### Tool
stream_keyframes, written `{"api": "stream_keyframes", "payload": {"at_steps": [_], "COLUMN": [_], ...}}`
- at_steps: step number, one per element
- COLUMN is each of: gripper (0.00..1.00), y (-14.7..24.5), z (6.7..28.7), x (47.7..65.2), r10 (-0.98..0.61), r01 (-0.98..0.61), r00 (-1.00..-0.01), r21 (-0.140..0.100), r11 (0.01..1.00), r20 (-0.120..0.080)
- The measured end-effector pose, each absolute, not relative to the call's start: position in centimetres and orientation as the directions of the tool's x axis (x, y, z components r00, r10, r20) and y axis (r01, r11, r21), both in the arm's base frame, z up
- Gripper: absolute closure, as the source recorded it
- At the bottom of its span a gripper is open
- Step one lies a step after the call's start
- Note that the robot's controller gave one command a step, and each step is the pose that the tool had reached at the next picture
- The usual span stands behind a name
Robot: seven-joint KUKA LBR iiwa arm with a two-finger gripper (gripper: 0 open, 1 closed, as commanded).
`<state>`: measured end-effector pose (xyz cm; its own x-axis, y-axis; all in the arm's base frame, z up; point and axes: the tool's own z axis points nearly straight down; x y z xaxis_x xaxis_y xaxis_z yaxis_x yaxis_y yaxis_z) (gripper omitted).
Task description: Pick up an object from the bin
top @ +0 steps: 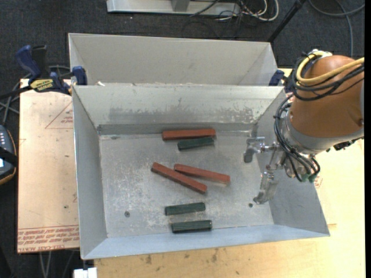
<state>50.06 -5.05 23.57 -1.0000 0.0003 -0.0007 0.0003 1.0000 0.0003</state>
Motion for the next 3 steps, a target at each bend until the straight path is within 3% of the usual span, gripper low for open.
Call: {"api": "stream_keyframes", "payload": {"at_steps": [1, 2, 3], "gripper": [0.0, 0.0, 0.0], "y": [-0.7, 0.4, 3.6], "z": [16.9, 15.6, 15.3], "x": [57.3, 57.2, 57.4], "r10": [-0.023, 0.082, 0.038], "r01": [-0.023, 0.082, 0.038], "r00": [-1.0, -0.997, -0.999], "r21": [0.0, 0.002, 0.001], "r11": [1.0, 0.997, 0.999], "r20": [-0.012, 0.0, -0.002]}}
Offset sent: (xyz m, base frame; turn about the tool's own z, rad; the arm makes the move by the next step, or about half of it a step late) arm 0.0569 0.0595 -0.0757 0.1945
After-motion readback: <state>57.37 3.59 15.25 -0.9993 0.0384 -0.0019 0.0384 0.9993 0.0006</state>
